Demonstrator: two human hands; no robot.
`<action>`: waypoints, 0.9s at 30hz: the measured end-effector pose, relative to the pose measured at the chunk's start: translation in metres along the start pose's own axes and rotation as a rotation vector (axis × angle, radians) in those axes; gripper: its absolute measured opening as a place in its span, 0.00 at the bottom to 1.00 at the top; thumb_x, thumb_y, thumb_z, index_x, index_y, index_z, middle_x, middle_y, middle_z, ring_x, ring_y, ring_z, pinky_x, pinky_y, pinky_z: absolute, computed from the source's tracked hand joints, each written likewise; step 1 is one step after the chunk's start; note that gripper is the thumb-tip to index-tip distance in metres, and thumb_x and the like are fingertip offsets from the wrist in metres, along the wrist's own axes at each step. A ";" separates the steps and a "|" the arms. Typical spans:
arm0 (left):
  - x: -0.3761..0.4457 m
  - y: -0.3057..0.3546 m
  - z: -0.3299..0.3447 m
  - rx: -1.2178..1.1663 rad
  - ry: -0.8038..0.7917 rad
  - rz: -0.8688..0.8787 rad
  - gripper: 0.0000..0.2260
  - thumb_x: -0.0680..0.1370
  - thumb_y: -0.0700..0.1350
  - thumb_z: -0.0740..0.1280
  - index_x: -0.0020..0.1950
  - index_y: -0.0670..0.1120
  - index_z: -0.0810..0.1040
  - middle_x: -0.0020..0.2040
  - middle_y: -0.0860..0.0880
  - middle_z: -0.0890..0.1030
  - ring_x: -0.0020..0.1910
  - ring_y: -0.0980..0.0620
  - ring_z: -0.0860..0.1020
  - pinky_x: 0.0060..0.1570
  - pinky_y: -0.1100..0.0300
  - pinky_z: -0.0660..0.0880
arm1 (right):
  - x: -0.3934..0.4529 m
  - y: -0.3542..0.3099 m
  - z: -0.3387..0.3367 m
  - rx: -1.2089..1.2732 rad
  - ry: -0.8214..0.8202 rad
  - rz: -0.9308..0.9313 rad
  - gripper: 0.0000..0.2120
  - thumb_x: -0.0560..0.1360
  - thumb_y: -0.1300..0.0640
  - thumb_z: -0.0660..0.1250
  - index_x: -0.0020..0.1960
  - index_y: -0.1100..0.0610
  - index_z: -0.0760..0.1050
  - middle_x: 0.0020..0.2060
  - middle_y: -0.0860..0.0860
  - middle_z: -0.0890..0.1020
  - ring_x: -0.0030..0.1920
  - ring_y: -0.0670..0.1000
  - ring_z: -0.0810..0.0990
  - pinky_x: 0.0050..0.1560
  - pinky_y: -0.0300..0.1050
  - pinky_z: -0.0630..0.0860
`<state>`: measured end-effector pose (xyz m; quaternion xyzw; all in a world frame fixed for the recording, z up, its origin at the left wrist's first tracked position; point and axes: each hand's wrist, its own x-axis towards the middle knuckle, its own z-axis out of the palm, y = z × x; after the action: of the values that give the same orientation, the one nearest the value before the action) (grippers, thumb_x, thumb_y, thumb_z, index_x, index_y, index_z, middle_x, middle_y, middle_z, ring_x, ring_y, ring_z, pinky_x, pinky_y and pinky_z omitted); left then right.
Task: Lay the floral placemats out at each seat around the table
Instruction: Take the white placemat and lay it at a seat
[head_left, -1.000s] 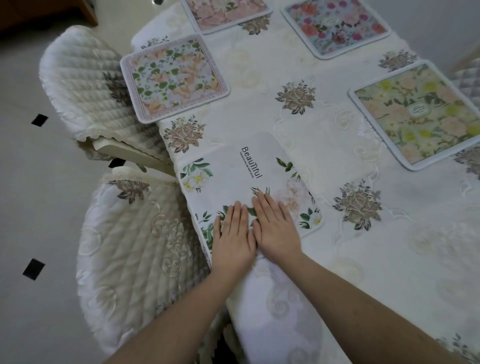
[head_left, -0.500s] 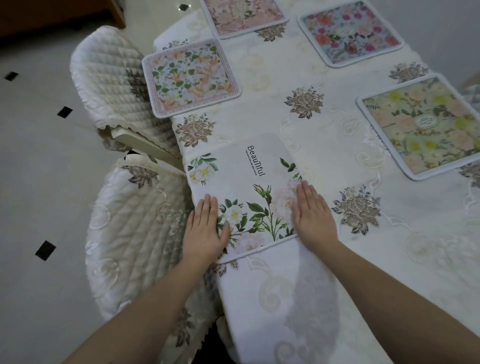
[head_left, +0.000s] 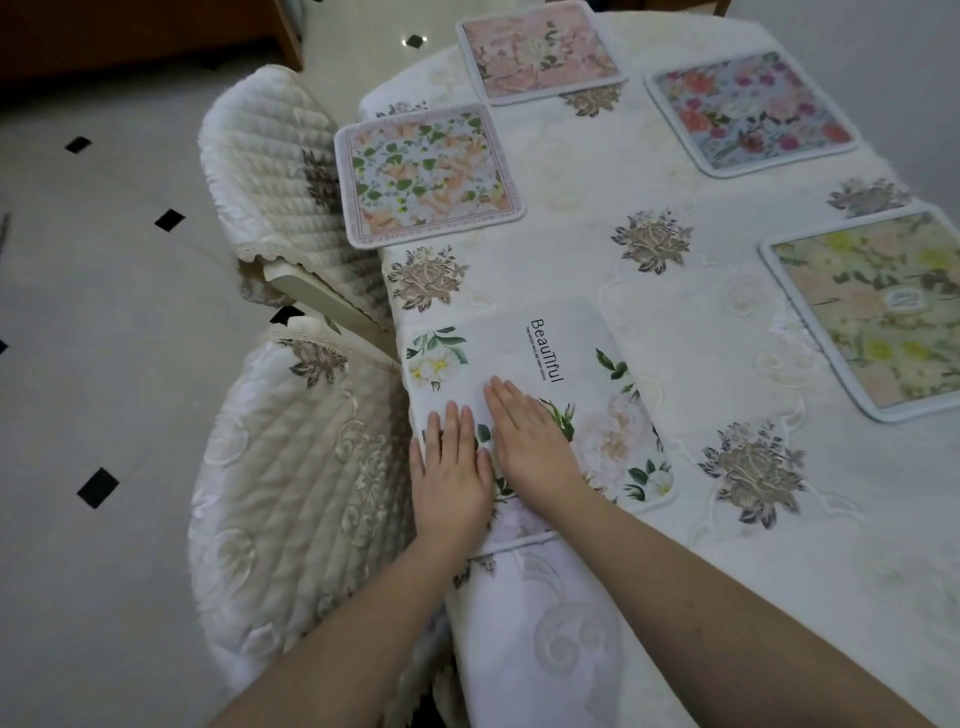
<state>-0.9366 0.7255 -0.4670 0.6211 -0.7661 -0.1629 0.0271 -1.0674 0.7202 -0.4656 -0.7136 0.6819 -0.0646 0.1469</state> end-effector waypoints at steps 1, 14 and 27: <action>0.001 -0.003 0.001 -0.002 -0.002 0.000 0.25 0.85 0.52 0.50 0.81 0.49 0.49 0.81 0.52 0.47 0.81 0.49 0.46 0.77 0.48 0.41 | 0.004 0.001 0.001 -0.023 -0.016 -0.022 0.27 0.82 0.56 0.51 0.80 0.59 0.50 0.79 0.53 0.55 0.79 0.50 0.52 0.77 0.47 0.46; 0.034 -0.021 -0.006 0.024 -0.021 0.093 0.28 0.83 0.56 0.51 0.82 0.51 0.48 0.82 0.51 0.47 0.81 0.50 0.44 0.78 0.47 0.47 | 0.016 0.010 0.003 -0.084 0.038 0.040 0.28 0.83 0.48 0.42 0.80 0.57 0.53 0.79 0.52 0.56 0.79 0.50 0.53 0.78 0.50 0.49; 0.068 -0.046 -0.022 0.074 0.000 -0.103 0.32 0.82 0.61 0.46 0.82 0.46 0.43 0.82 0.48 0.46 0.80 0.50 0.45 0.78 0.49 0.44 | 0.001 0.101 -0.029 -0.029 0.103 0.378 0.30 0.83 0.46 0.47 0.80 0.59 0.47 0.80 0.55 0.51 0.80 0.51 0.48 0.79 0.49 0.44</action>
<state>-0.9037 0.6473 -0.4703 0.6602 -0.7388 -0.1354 -0.0043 -1.1718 0.7127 -0.4683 -0.5705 0.8114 -0.0625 0.1108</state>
